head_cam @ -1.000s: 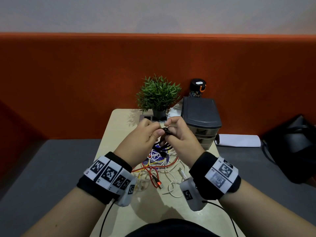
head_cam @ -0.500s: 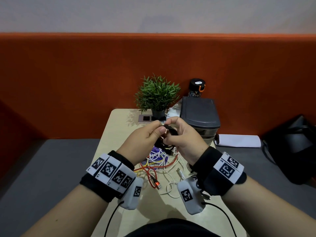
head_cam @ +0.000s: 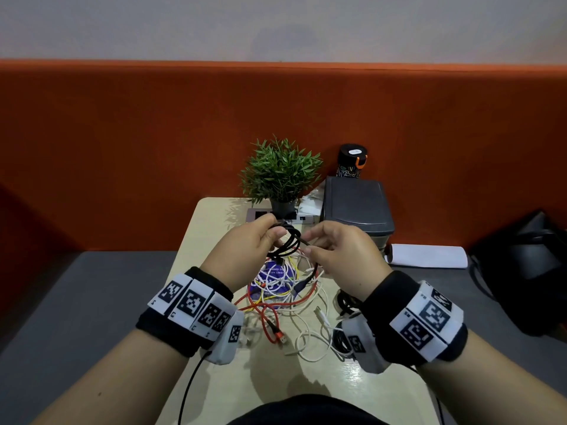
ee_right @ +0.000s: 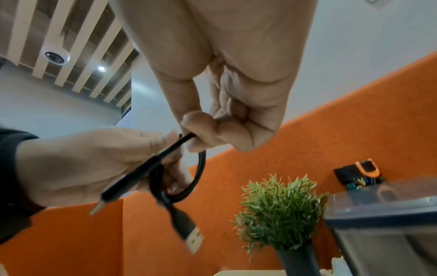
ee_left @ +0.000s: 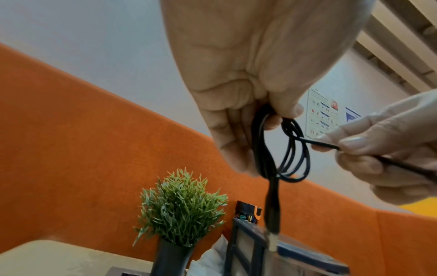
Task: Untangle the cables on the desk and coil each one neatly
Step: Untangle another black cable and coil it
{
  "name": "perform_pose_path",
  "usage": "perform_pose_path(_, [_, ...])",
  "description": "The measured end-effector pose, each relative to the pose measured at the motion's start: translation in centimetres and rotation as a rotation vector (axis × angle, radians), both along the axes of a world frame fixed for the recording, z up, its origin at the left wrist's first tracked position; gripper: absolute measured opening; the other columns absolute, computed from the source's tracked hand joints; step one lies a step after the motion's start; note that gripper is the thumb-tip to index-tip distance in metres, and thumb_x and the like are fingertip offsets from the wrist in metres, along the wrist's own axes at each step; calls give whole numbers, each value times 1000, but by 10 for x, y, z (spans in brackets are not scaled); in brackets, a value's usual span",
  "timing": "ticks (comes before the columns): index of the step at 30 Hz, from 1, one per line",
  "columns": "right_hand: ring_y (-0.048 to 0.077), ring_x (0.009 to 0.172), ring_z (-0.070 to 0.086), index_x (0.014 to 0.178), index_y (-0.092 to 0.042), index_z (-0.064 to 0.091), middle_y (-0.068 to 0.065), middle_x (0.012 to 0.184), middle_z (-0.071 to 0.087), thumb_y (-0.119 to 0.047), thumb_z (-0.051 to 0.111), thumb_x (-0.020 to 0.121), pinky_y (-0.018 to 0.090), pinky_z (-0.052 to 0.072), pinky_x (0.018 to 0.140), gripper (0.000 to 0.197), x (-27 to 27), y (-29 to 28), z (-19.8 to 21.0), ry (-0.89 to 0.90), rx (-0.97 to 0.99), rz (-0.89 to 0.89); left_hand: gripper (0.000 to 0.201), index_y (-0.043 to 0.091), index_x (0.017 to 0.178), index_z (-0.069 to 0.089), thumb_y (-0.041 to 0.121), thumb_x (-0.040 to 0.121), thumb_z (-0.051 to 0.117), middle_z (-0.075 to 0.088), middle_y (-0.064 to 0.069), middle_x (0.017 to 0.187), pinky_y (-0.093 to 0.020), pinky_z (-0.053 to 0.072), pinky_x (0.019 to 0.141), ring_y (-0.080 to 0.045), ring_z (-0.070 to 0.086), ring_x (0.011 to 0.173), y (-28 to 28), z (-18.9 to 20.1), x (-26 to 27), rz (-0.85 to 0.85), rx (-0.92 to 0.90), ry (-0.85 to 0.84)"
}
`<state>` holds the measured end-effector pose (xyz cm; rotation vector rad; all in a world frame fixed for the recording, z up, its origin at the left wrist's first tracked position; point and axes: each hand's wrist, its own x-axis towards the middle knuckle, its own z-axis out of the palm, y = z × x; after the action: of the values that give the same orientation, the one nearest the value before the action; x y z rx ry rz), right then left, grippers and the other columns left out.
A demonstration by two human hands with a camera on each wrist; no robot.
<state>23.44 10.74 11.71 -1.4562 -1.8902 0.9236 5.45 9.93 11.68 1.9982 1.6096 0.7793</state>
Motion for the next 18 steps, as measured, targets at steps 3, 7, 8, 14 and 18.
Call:
perform_pose_path(3, [9, 72, 58, 96, -21, 68, -6, 81, 66, -21, 65, 88, 11, 43, 62, 8, 3, 1, 2, -195, 92, 22, 24, 14, 92, 54, 30, 100, 38, 67, 7, 85, -36, 51, 75, -13, 62, 80, -1, -2, 1, -7, -25, -64])
perform_pose_path(7, [11, 67, 46, 84, -12, 69, -5, 82, 51, -19, 68, 85, 13, 34, 60, 7, -1, 1, -5, -272, 246, -17, 24, 21, 80, 52, 24, 100, 39, 70, -1, 80, -28, 52, 70, -15, 65, 73, -3, -4, 8, -7, -96, -276])
perform_pose_path(8, [9, 64, 47, 85, -12, 69, -4, 81, 53, -19, 68, 85, 12, 35, 59, 7, -1, 1, -6, -257, 242, -36, 25, 21, 79, 52, 23, 101, 39, 71, -5, 81, -31, 53, 71, -20, 66, 74, -3, -4, 8, -4, -115, -338])
perform_pose_path(14, [4, 67, 62, 91, -13, 76, 0, 75, 71, -9, 65, 85, 5, 42, 56, 13, -6, -5, -9, 119, 21, -133, 27, 13, 81, 53, 19, 101, 37, 70, -14, 81, -31, 53, 70, -22, 65, 70, -5, -2, 6, -29, -160, -483])
perform_pose_path(18, [6, 74, 67, 80, -25, 76, -3, 76, 74, -13, 69, 84, 17, 50, 69, 15, -11, -14, -4, 409, -86, -81, 28, 13, 80, 52, 26, 101, 39, 65, -1, 71, -28, 47, 67, -11, 61, 67, -6, 0, 4, -50, -76, -328])
